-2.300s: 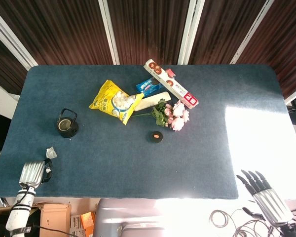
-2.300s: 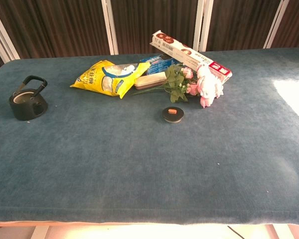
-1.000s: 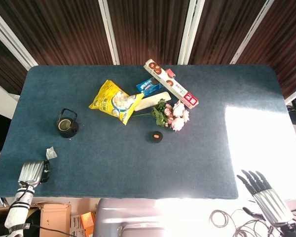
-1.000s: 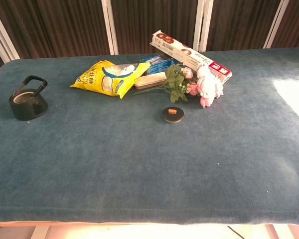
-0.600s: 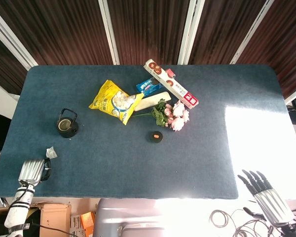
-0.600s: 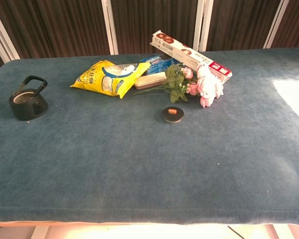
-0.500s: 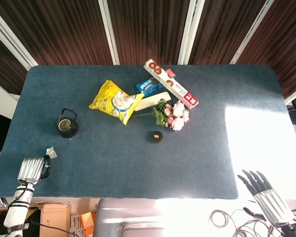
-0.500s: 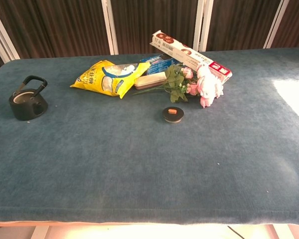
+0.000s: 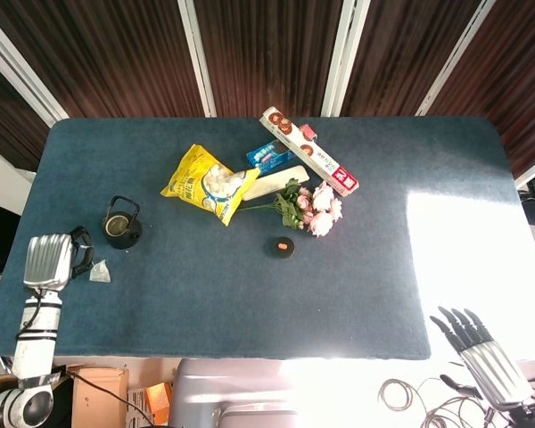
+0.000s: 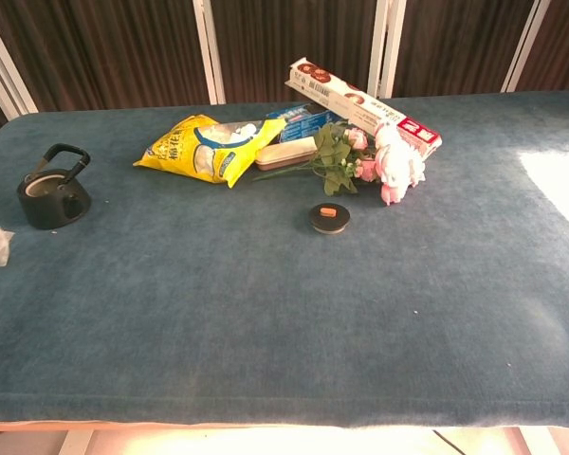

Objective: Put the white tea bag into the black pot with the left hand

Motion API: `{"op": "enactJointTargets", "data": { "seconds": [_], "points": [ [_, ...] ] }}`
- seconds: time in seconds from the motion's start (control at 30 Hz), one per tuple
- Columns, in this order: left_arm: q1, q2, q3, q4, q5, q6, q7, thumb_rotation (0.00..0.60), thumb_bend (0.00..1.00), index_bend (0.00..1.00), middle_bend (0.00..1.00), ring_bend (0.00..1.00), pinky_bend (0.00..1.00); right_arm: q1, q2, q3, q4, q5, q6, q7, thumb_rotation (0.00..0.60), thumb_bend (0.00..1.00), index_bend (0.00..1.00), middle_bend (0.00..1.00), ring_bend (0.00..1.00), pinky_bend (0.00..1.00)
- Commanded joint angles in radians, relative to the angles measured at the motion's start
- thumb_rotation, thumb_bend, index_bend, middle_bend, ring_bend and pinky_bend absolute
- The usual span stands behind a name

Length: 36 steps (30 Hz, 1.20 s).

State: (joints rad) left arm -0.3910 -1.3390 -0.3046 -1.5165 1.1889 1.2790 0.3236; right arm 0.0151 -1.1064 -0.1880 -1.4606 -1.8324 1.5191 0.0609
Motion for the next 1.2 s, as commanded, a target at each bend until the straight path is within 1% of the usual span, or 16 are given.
{"op": "enactJointTargets", "data": {
  "seconds": [0.03, 0.2, 0.37, 0.6, 0.87, 1.07, 1.2],
  "points": [
    [-0.041, 0.018, -0.049, -0.035, -0.061, -0.010, 0.051, 0.600, 0.52, 0.69, 1.00, 1.00, 1.00, 0.000, 0.001, 0.001, 0.000, 0.001, 0.001, 0.003, 0.600, 0.11, 0.00, 0.00, 0.00, 0.00],
    [-0.084, 0.023, -0.085, -0.053, -0.116, -0.020, 0.094, 0.600, 0.52, 0.69, 1.00, 1.00, 1.00, -0.001, 0.004, 0.001, 0.001, 0.002, 0.003, 0.008, 0.600, 0.11, 0.00, 0.00, 0.00, 0.00],
    [-0.123, 0.010, -0.116, -0.041, -0.154, -0.019, 0.100, 0.600, 0.52, 0.69, 1.00, 1.00, 1.00, -0.001, 0.006, 0.004, 0.001, 0.008, 0.004, 0.016, 0.600, 0.11, 0.00, 0.00, 0.00, 0.00],
    [-0.188, -0.018, -0.150, 0.045, -0.244, -0.065, 0.107, 0.600, 0.52, 0.69, 1.00, 1.00, 1.00, 0.000, 0.010, 0.008, 0.001, 0.016, 0.004, 0.026, 0.600, 0.11, 0.00, 0.00, 0.00, 0.00],
    [-0.239, -0.051, -0.149, 0.147, -0.296, -0.114, 0.090, 0.600, 0.52, 0.69, 1.00, 1.00, 1.00, 0.000, 0.011, 0.014, 0.001, 0.027, 0.001, 0.031, 0.600, 0.11, 0.00, 0.00, 0.00, 0.00],
    [-0.266, -0.065, -0.145, 0.191, -0.303, -0.128, 0.078, 0.600, 0.52, 0.69, 1.00, 1.00, 1.00, 0.000, 0.010, 0.020, 0.000, 0.038, -0.002, 0.030, 0.600, 0.11, 0.00, 0.00, 0.00, 0.00],
    [-0.278, -0.074, -0.133, 0.219, -0.310, -0.142, 0.078, 0.600, 0.52, 0.69, 1.00, 1.00, 1.00, 0.001, 0.009, 0.022, -0.001, 0.045, -0.009, 0.026, 0.600, 0.11, 0.00, 0.00, 0.00, 0.00]
  ]
}}
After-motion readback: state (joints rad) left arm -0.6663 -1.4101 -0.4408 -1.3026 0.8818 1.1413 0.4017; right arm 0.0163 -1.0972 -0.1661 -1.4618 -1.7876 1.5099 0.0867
